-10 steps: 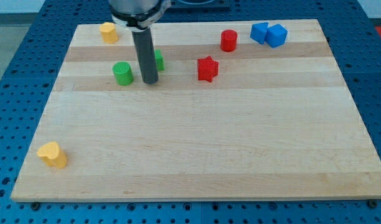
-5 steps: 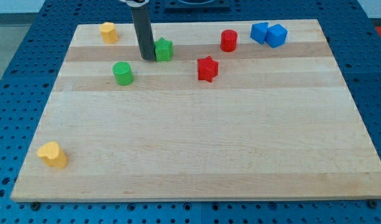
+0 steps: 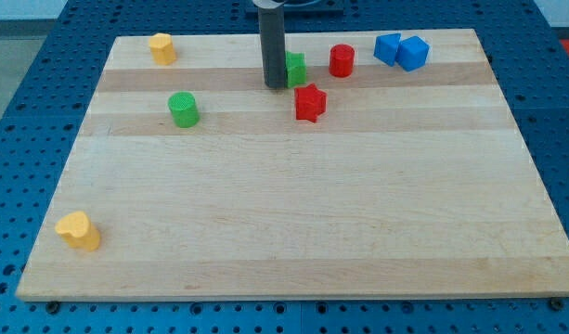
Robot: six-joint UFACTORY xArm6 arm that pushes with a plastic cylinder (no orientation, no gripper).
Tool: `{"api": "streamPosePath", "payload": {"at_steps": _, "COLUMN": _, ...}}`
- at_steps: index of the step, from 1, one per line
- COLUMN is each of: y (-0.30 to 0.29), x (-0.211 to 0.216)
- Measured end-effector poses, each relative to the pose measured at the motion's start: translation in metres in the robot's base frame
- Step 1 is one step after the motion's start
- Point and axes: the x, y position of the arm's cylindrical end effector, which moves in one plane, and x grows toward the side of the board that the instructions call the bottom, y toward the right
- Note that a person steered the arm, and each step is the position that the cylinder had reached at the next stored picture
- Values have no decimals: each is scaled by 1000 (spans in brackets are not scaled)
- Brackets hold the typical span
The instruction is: Move the green star to the top center
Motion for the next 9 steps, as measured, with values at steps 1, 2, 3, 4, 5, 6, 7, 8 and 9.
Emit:
{"api": "streamPosePath", "payload": {"at_steps": 1, "y": 15, "x": 6}}
{"api": "streamPosePath", "payload": {"at_steps": 2, "y": 30, "x": 5}}
{"api": "streamPosePath", "payload": {"at_steps": 3, "y": 32, "x": 0}}
{"api": "streamPosePath", "payload": {"at_steps": 4, "y": 32, "x": -12}}
{"api": "streamPosePath", "payload": {"at_steps": 5, "y": 32, "x": -25}}
{"api": "streamPosePath", "payload": {"at_steps": 6, "y": 32, "x": -38}}
{"api": "streamPosePath", "payload": {"at_steps": 7, "y": 32, "x": -43}}
{"api": "streamPosePath", "payload": {"at_steps": 8, "y": 32, "x": -42}}
{"api": "streamPosePath", "payload": {"at_steps": 9, "y": 38, "x": -23}}
